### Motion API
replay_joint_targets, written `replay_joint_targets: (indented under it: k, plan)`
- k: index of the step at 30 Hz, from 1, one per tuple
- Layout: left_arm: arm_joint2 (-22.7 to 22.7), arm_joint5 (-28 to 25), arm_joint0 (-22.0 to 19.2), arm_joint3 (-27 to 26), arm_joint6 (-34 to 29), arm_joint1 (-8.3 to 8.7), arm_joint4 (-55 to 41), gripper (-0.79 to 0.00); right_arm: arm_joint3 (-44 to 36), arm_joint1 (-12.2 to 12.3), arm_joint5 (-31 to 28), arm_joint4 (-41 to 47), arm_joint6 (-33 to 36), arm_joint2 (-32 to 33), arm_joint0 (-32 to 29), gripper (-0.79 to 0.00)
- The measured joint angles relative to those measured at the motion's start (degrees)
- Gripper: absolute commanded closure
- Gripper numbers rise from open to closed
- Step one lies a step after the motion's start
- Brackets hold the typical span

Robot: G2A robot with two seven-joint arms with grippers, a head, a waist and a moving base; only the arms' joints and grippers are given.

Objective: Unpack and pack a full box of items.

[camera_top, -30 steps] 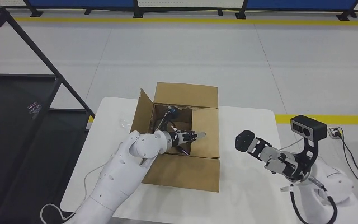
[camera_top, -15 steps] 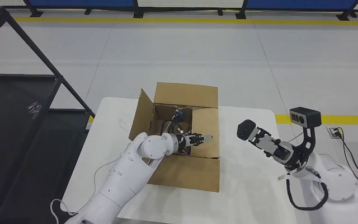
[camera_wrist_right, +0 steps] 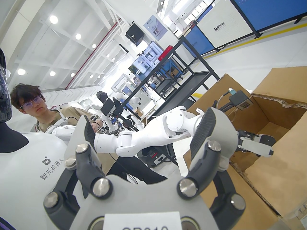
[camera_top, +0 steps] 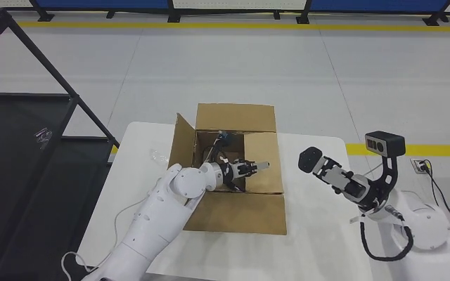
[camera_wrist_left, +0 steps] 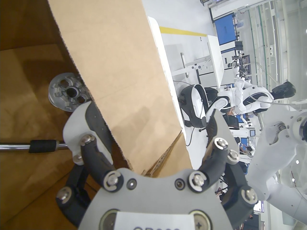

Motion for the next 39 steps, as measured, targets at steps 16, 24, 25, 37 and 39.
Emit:
replay_joint_targets:
  k: [16,24,25,37,39]
  plan:
    - [-2.4,1.8,2.9,-8.0,0.6,0.79,2.6,-0.785,6.9,1.3,9.9,-12.6,-2.8,1.6,0.4,-0.785]
    - [-2.0,1.6,2.6,-8.2,3.1,0.16,1.6,-0.785,18.2,2.1,10.0,-17.3,6.7,-2.1,2.8,-0.785]
    - [-1.9,1.6,2.5,-8.0,3.8,0.03,1.3,-0.785,19.5,2.1,9.6,-17.4,6.8,-2.8,3.1,-0.785]
    - [-0.1,0.8,0.6,-4.4,7.6,-1.74,-1.9,-0.785,30.5,0.5,3.9,-12.3,2.8,-12.0,6.7,-0.785]
    - [0.0,0.7,0.4,-4.0,7.8,-1.91,-2.0,-0.785,31.3,0.2,2.7,-11.0,3.4,-13.6,7.5,-0.785]
